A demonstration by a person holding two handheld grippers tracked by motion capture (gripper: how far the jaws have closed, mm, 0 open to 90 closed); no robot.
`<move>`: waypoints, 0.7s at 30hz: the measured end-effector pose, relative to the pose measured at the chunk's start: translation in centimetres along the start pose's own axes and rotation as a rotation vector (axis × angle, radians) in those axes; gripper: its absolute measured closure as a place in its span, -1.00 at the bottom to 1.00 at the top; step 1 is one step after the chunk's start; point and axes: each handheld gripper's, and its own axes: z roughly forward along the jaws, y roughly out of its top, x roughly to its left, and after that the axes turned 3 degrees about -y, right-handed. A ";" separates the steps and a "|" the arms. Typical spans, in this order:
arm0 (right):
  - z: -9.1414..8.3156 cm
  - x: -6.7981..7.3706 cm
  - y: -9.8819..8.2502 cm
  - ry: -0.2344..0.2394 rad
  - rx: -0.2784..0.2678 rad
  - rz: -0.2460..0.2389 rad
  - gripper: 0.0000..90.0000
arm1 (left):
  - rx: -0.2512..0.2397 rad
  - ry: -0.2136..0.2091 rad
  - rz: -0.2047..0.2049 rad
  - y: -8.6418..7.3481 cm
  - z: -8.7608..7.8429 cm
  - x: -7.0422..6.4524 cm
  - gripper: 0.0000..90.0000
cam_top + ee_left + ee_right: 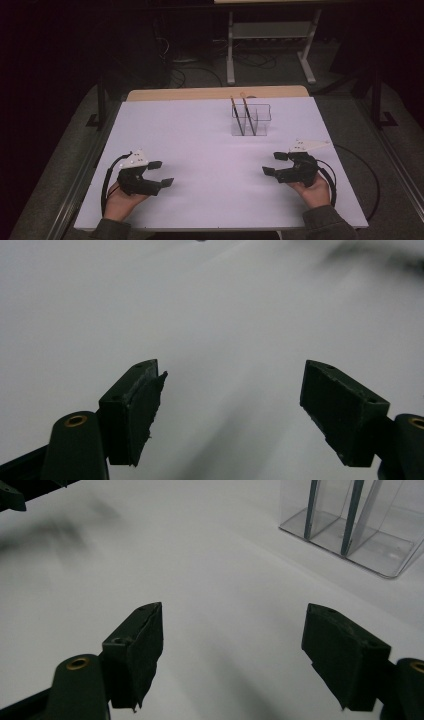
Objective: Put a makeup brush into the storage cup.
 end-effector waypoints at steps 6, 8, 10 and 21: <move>-0.3 0.2 -0.4 0.004 -0.002 0.009 -0.48 | 0.003 -0.002 0.008 -0.1 0.0 0.0 -0.48; -0.4 0.3 -0.6 0.004 -0.007 0.013 -0.48 | 0.003 -0.003 0.004 -0.1 0.1 -0.1 -0.48; -0.5 0.4 -0.7 0.004 -0.012 0.007 -0.49 | 0.004 -0.006 -0.001 -0.2 0.1 -0.2 -0.48; -0.9 0.6 -1.2 0.010 -0.017 0.009 -0.52 | 0.009 -0.010 0.007 -0.3 0.2 -0.2 -0.48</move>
